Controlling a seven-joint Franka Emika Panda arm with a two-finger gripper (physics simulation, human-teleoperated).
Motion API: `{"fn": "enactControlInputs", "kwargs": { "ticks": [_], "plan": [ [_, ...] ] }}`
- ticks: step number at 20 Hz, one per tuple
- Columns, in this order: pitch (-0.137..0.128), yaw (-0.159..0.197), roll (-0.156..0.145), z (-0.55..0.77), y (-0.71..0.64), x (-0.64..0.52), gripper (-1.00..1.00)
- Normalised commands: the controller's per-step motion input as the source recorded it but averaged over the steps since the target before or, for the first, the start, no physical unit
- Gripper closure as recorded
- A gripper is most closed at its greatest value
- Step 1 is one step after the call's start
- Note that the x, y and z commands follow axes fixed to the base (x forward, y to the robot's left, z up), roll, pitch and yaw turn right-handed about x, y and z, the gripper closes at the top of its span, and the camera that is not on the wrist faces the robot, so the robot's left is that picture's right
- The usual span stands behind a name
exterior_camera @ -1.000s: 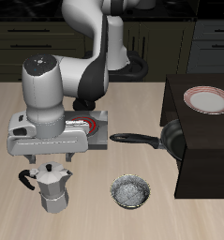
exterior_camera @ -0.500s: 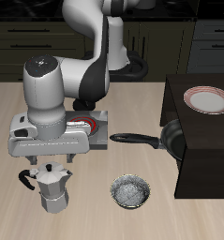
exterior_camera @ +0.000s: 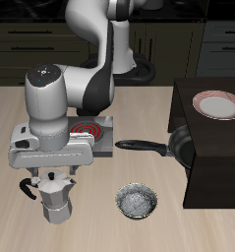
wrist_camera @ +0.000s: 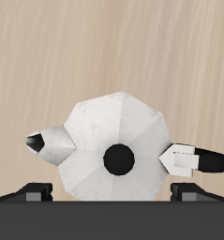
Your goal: Place the frypan on the top layer of the shelf and place the moka pot on the stove
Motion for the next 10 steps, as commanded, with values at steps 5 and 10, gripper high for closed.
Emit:
{"fn": "enactControlInputs", "kwargs": {
  "ticks": [5,10],
  "plan": [
    [0.023,0.001,0.014,-0.16,0.07,0.00,-1.00],
    [0.014,-0.007,-0.007,-0.11,-0.04,0.02,-1.00]
  ]
}}
